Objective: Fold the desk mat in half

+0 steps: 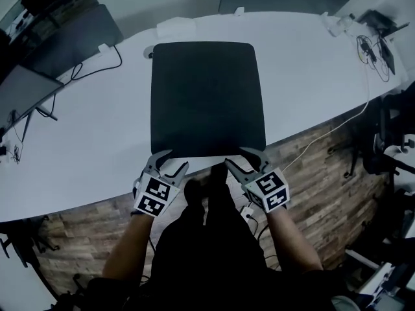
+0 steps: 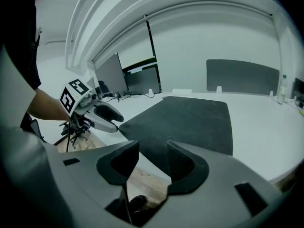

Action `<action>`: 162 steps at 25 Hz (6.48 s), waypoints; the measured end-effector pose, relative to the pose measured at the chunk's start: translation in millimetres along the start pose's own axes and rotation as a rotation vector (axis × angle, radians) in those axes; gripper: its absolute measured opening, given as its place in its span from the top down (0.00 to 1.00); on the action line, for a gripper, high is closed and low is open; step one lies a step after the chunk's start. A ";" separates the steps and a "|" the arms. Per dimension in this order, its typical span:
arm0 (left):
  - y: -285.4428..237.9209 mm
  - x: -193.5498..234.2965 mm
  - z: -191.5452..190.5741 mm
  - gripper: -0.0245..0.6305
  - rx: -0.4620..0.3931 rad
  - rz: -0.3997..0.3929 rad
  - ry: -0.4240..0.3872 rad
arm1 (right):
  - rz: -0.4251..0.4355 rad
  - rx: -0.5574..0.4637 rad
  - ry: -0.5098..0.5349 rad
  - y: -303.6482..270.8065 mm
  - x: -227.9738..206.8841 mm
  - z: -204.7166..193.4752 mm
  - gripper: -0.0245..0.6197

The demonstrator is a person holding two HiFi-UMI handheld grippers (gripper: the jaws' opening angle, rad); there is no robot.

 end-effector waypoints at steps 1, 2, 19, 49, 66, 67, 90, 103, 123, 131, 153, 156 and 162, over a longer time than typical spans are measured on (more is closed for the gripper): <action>-5.3 0.7 -2.8 0.68 0.015 -0.002 -0.003 | 0.013 0.006 0.004 -5.5 2.3 -2.8 0.68; -10.4 2.1 -4.9 0.67 0.026 -0.004 -0.007 | 0.022 0.010 0.007 -11.1 3.8 -5.4 0.67; -55.4 20.3 -20.8 0.49 0.136 -0.047 -0.114 | 0.031 0.028 -0.008 -43.4 9.1 -24.7 0.65; -67.6 15.6 -17.0 0.76 0.189 -0.067 -0.248 | 0.000 0.023 -0.033 -25.7 6.7 -17.8 0.65; -56.3 25.8 4.8 0.93 0.146 -0.004 -0.309 | -0.005 0.034 -0.003 -29.8 3.4 -20.9 0.65; -54.6 26.7 7.7 0.93 0.138 0.001 -0.305 | -0.012 0.038 0.011 -32.0 1.6 -21.7 0.65; -49.4 45.6 15.0 0.81 0.137 0.016 -0.252 | 0.013 0.156 0.303 -66.5 -10.7 -38.9 0.94; -61.9 29.0 5.9 0.56 0.197 -0.035 -0.307 | -0.097 0.065 0.295 -48.2 -18.6 -7.7 0.96; -96.7 39.6 18.5 0.56 0.219 -0.126 -0.269 | -0.144 0.197 0.200 -27.6 -85.7 -62.8 0.50; -101.9 41.3 20.0 0.56 0.224 -0.185 -0.240 | -0.059 0.181 0.232 -51.5 -80.9 -52.6 0.46; -106.4 42.4 21.8 0.53 0.233 -0.161 -0.278 | -0.046 0.099 0.192 -62.9 -96.6 -20.7 0.77; -105.0 39.2 24.5 0.52 0.252 -0.112 -0.336 | -0.033 0.063 0.137 -54.1 -94.3 -3.8 0.81; -92.6 40.6 35.7 0.52 0.214 -0.016 -0.355 | -0.013 0.002 0.061 -33.6 -86.0 31.5 0.86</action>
Point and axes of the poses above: the fingertips, and each gripper's own axes: y backward along the fingers, x to its left, z out of its top, the point moved 6 cm from there along y, backward along the fingers, and after that the axes turned 11 degrees about -z, right-handed, at the moved point
